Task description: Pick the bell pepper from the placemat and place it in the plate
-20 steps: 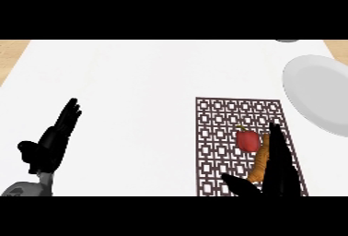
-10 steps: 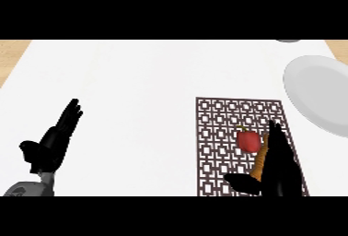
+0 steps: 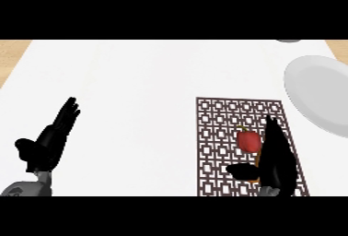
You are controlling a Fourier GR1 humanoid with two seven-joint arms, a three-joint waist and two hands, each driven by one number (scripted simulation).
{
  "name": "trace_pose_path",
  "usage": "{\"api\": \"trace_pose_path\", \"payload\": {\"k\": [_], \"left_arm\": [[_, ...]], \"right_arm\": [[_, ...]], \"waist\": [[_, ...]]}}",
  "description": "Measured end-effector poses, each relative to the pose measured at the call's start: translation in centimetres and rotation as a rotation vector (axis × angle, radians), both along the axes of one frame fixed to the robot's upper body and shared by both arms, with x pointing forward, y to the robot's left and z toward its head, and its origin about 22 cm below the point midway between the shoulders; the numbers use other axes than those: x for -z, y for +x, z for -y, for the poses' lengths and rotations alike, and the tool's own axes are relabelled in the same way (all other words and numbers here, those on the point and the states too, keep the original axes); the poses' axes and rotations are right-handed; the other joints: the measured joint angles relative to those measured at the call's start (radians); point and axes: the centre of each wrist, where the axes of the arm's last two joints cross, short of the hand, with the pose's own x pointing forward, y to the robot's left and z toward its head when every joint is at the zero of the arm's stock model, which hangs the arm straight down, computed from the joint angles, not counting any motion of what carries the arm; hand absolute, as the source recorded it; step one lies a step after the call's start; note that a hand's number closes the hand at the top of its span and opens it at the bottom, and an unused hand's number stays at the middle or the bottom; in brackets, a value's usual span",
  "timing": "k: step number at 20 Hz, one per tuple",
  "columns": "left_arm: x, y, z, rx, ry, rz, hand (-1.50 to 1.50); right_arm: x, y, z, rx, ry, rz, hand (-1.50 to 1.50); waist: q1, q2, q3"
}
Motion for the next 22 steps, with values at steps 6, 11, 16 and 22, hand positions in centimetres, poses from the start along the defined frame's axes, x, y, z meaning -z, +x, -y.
{"api": "trace_pose_path", "payload": {"k": [6,11,16,22], "left_arm": [[0.5,-0.1,0.8,0.005,-0.002,0.001,0.00],[0.5,0.1,0.8,0.006,0.003,0.002,0.00],[0.3,-0.3,1.0,0.002,0.004,0.009,0.00],[0.3,0.1,0.9,-0.005,0.004,0.008,0.00]], "right_arm": [[1.5,1.6,0.9,0.021,-0.025,-0.042,-1.50],[2.8,2.6,1.6,-0.032,0.004,-0.051,1.50],[3.4,3.3,1.9,-0.084,0.011,-0.020,1.50],[3.1,3.8,1.6,-0.117,-0.054,0.041,1.50]], "waist": [[0.000,0.000,0.000],[-0.001,-0.005,-0.005],[-0.002,-0.012,-0.011],[-0.005,-0.012,-0.012]]}}
